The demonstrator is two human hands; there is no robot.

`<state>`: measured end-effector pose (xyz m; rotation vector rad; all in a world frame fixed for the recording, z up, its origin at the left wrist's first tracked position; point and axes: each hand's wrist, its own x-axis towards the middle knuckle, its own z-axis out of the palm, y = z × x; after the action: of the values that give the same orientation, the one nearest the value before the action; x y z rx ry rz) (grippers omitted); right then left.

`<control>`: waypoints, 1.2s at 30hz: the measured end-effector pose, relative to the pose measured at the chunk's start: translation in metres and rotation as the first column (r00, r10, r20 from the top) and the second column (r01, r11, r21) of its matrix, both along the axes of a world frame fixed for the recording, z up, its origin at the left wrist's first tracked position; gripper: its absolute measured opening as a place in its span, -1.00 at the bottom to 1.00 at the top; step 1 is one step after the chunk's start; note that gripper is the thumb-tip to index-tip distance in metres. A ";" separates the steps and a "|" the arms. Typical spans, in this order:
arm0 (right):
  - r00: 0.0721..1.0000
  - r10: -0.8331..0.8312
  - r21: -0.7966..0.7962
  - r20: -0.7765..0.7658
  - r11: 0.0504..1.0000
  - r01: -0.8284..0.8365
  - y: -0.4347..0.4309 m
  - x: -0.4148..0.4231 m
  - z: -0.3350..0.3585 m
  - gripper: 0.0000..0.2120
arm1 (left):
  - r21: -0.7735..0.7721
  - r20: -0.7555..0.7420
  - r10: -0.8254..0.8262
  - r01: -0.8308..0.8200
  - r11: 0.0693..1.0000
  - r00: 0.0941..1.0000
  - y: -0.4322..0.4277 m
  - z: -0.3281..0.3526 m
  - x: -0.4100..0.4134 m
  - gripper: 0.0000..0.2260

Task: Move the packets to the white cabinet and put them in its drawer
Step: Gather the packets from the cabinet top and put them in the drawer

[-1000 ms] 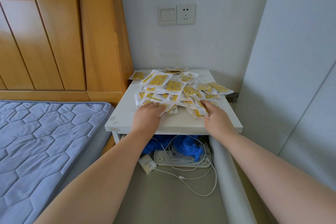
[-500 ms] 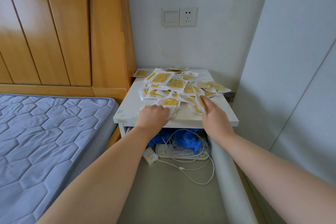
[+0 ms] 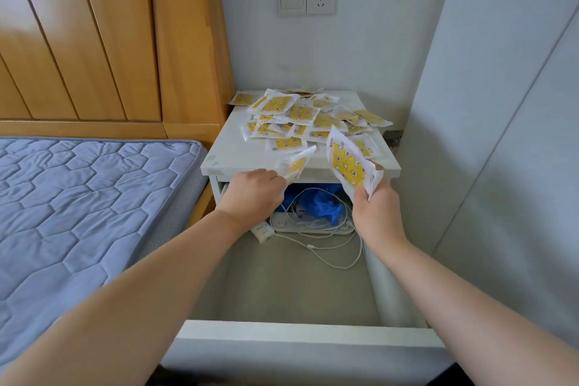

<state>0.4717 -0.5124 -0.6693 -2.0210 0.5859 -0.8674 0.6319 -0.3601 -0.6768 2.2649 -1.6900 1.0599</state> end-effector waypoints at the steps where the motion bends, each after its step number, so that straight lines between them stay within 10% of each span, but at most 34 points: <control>1: 1.000 -0.002 0.069 0.004 0.998 0.002 0.002 -0.006 -0.007 -0.60 | -0.031 -0.026 -0.046 0.045 0.999 0.999 0.006 -0.005 -0.009 -0.80; 4: 0.997 -0.007 0.164 -0.078 0.986 0.019 0.005 -0.017 -0.034 -0.63 | 0.013 -0.280 0.082 -0.082 0.997 0.956 0.015 -0.022 -0.032 -0.74; 11: 0.832 0.319 0.500 -0.454 0.864 -0.059 0.002 0.003 -0.069 -0.73 | 0.450 -0.698 0.529 -0.280 0.848 0.483 0.043 -0.061 -0.029 -0.89; 17: 0.668 0.282 0.032 -0.688 0.932 -0.360 0.012 0.035 -0.087 -0.78 | 0.426 -0.612 0.604 -0.431 0.796 0.510 0.042 -0.060 -0.018 -0.87; 19: 0.500 0.268 -0.071 -0.824 0.826 -0.559 0.023 0.034 -0.101 -0.68 | 0.443 -0.591 0.614 -0.425 0.789 0.524 0.043 -0.061 -0.017 -0.88; 22: 0.014 0.321 0.210 -0.947 0.652 -0.728 0.043 0.023 -0.117 -0.47 | 0.464 -0.604 0.608 -0.393 0.794 0.516 0.042 -0.063 -0.015 -0.89; 24: -0.100 0.362 0.325 -0.927 0.641 -0.696 0.044 0.021 -0.114 -0.45 | 0.488 -0.631 0.599 -0.347 0.801 0.494 0.040 -0.065 -0.016 -0.89; 26: 0.015 0.422 0.319 -0.906 0.706 -0.632 0.036 0.026 -0.107 -0.54 | 0.500 -0.644 0.587 -0.311 0.808 0.490 0.038 -0.066 -0.017 -0.90; 29: 0.440 0.485 0.429 -0.756 0.875 -0.226 0.022 0.041 -0.104 -0.69 | 0.475 -0.651 0.558 -0.297 0.828 0.515 0.038 -0.061 -0.018 -0.87; 32: 0.683 0.533 0.815 -0.500 0.555 0.165 0.018 0.045 -0.095 -0.49 | 0.379 -0.711 0.458 -0.258 0.889 0.534 0.037 -0.054 -0.022 -0.83; 36: 0.815 0.527 0.968 -0.240 0.198 0.157 0.009 0.039 -0.088 -0.35 | 0.041 -0.864 0.059 -0.047 0.998 0.499 0.034 -0.053 -0.033 -0.85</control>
<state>0.5112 -0.5035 -0.7569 -0.9672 0.8545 0.3686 0.5988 -0.3262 -0.7297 2.2130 -1.1379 -0.1897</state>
